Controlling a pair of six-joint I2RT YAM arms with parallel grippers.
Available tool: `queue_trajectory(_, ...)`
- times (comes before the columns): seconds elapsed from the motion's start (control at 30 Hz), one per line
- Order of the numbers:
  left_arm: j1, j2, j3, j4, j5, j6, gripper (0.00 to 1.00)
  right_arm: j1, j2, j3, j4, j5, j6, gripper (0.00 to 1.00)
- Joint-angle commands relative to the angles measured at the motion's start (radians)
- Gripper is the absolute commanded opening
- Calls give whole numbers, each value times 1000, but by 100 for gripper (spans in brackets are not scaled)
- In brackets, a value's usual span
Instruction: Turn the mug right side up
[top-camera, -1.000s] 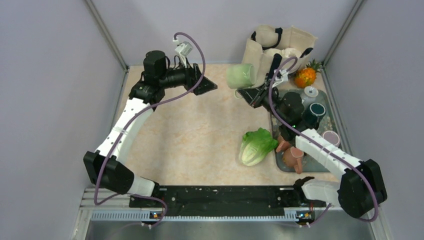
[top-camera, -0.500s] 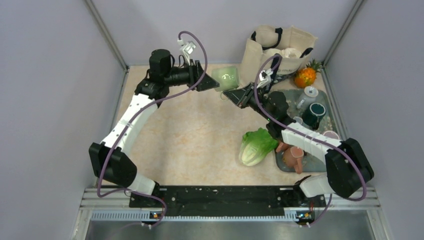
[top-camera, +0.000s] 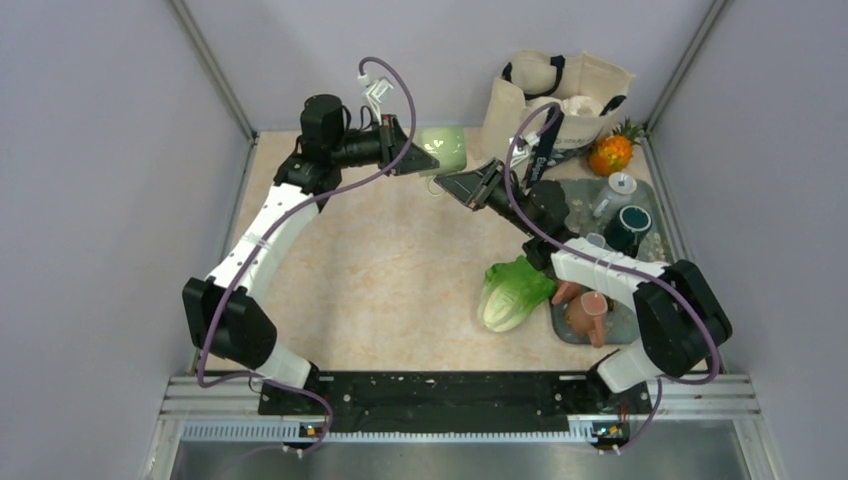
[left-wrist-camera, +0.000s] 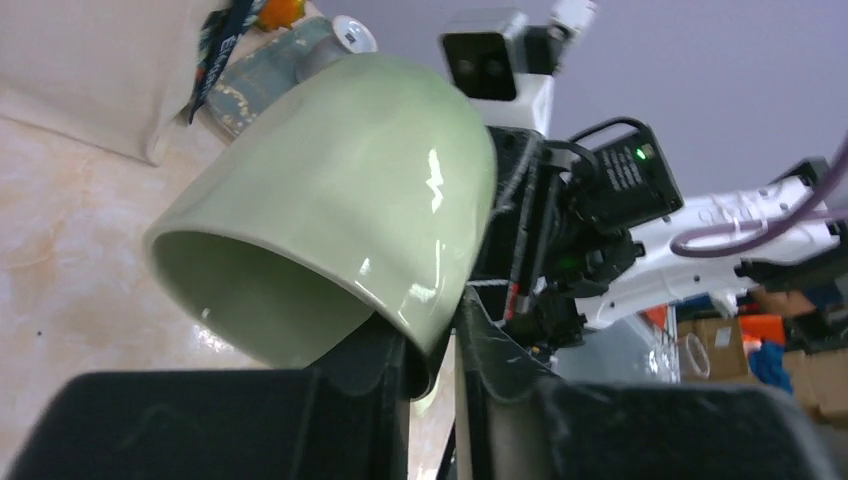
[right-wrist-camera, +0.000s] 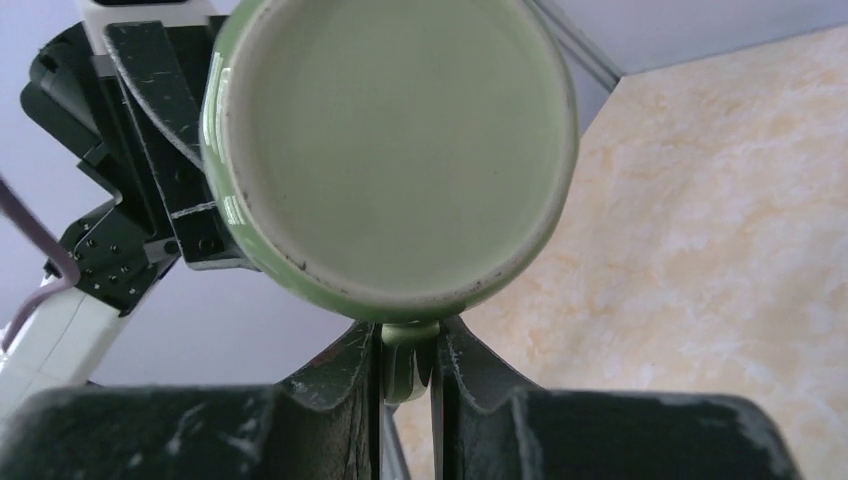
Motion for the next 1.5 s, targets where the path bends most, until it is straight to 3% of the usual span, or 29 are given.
queue_trajectory(0.0, -21, -2, 55, 42, 50, -7, 1, 37, 27, 86, 123, -21, 24, 0)
queue_trajectory(0.1, -20, -20, 48, -48, -34, 74, 0, 36, 29, 77, 45, 12, 13, 3)
queue_trajectory(0.2, -6, -38, 56, -162, -186, 185, 0, 37, 32, 90, -104, 38, -44, 41)
queue_trajectory(0.3, 8, -25, 108, -327, -409, 356, 0, 37, 38, 94, -210, 54, -102, 72)
queue_trajectory(0.37, 25, -23, 107, -378, -529, 433, 0, 37, 42, 95, -261, 58, -140, 85)
queue_trajectory(0.47, 76, -1, 107, -450, -615, 546, 0, 37, 47, 113, -368, 63, -205, 96)
queue_trajectory(0.7, 207, 97, 98, -576, -867, 940, 0, 37, 13, 156, -545, 76, -356, 98)
queue_trajectory(0.9, 359, 302, 265, -826, -891, 1195, 0, 37, -36, 233, -782, 115, -528, 98)
queue_trajectory(1.1, 418, 509, 455, -1066, -953, 1311, 0, 37, -80, 267, -919, 182, -633, 98)
queue_trajectory(1.13, 423, 535, 474, -1076, -963, 1318, 0, 37, -81, 270, -936, 185, -644, 98)
queue_trajectory(1.17, 428, 556, 490, -923, -973, 1320, 0, 37, -82, 275, -950, 188, -652, 98)
queue_trajectory(1.2, 433, 573, 502, -1055, -978, 1323, 0, 37, -84, 278, -963, 194, -660, 98)
queue_trajectory(1.23, 438, 589, 513, -1069, -983, 1328, 0, 37, -87, 281, -975, 204, -666, 98)
queue_trajectory(1.47, 452, 642, 530, -1030, -978, 1353, 0, 35, -110, 300, -1067, 316, -731, 99)
